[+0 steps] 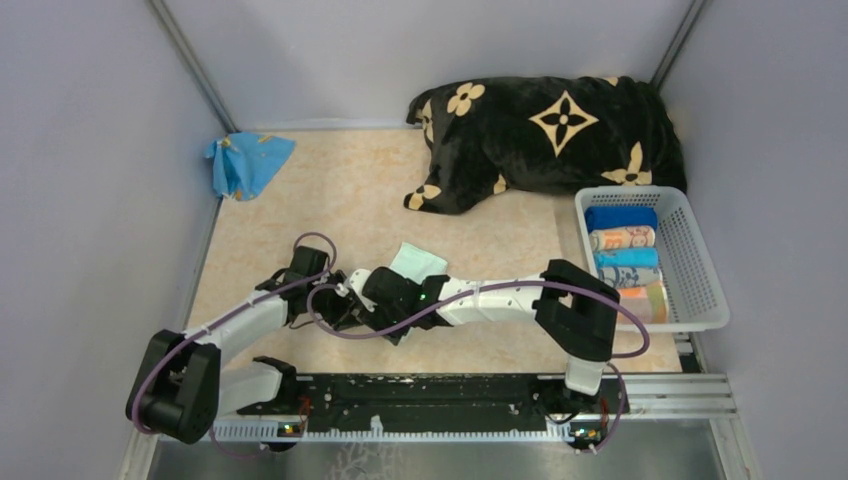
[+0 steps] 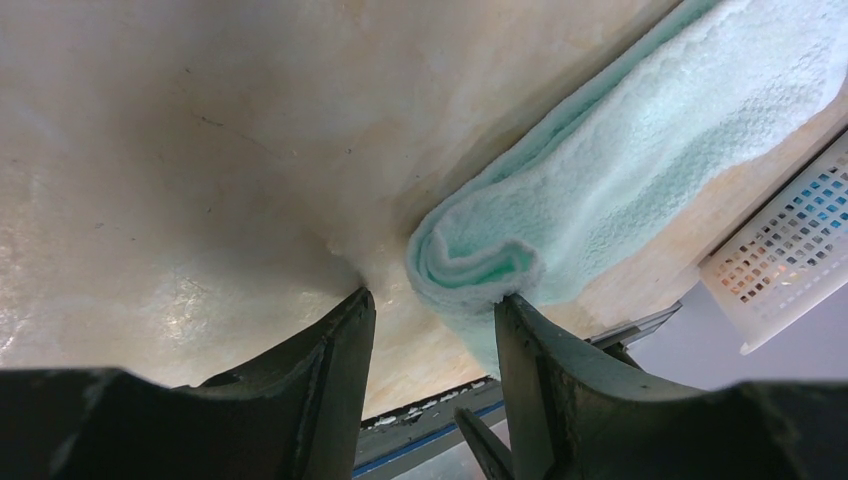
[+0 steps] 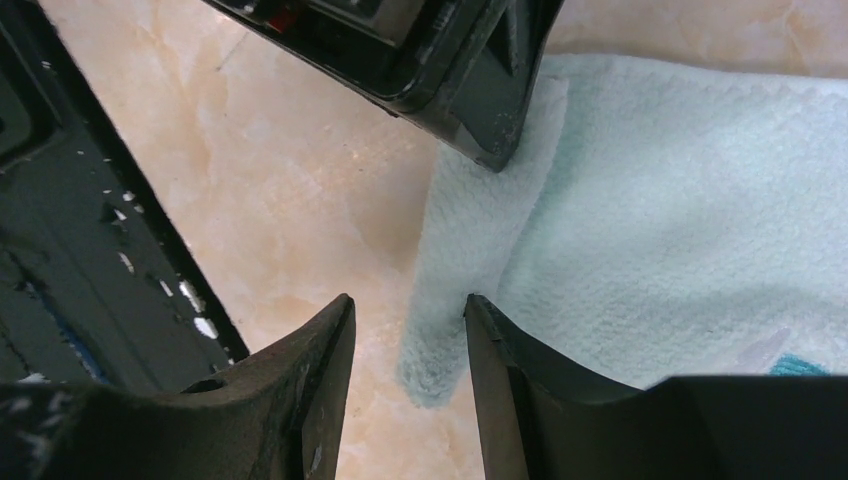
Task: Roll the towels
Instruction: Roll the towel at the center of the board.
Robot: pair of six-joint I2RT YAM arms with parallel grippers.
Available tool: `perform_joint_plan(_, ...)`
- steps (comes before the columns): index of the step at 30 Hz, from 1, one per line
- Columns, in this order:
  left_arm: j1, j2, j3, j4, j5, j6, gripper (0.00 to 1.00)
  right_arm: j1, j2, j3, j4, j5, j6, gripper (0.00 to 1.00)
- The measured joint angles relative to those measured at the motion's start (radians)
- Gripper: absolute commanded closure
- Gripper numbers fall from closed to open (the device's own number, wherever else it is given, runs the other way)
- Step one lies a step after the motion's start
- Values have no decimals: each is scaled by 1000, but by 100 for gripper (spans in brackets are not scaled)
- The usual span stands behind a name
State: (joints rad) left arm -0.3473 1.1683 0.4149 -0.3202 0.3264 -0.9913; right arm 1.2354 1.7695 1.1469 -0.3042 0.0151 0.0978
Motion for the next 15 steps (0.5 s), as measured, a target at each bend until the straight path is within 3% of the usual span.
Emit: perform_joint_plan(15,0,-19,-10,5,-11,-4,44,0,86,15,-25,77,-63,55)
